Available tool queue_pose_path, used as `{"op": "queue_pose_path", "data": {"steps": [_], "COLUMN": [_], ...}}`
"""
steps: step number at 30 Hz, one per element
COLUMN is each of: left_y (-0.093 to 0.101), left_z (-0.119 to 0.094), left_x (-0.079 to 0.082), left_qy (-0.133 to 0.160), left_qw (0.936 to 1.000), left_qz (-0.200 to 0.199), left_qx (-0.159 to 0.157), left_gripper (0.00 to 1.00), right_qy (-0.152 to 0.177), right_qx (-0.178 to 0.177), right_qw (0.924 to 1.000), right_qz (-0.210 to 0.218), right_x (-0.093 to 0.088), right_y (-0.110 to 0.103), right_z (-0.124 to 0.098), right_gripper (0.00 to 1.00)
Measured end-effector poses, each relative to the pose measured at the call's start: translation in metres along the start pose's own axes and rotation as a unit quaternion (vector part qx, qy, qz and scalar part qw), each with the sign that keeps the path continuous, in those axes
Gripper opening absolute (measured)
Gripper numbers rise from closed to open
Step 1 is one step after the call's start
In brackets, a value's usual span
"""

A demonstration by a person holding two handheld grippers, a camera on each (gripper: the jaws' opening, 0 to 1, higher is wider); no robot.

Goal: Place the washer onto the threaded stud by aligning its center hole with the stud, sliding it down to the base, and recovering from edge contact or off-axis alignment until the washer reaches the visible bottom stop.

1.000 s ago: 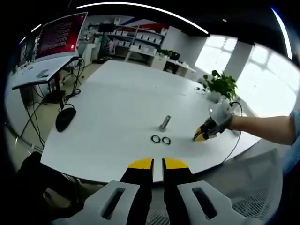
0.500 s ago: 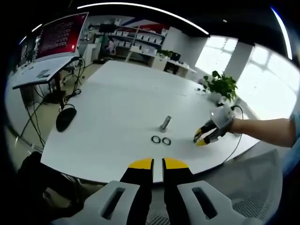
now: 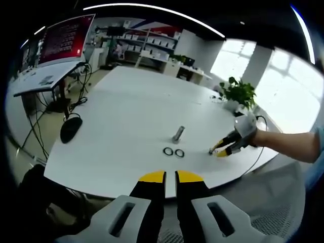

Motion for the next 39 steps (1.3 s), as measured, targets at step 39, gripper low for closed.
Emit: {"op": "queue_pose_path", "data": {"steps": [39], "left_y": [0.000], "left_z": [0.001], "left_x": [-0.002], "left_qy": [-0.008], "left_qw": [1.0000], "left_qz": [0.002], "left_qx": [0.000], "left_gripper": [0.05], "right_qy": [-0.004], "right_qx": [-0.020], "right_qw": [0.9979], "right_qz": [0.062], "right_x": [-0.021], "right_y": [0.017], "right_z": [0.005], "right_gripper": [0.21]}}
Point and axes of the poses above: the point that each gripper's makers call its tool centre point, and the gripper's own axes: z roughly forward along the fingers, y roughly to its right, x roughly out of its top, the point moved 2 cm from there along -z, roughly backward along the fingers, and after that the axes turned 9 degrees about y, right-handed, at the moved point
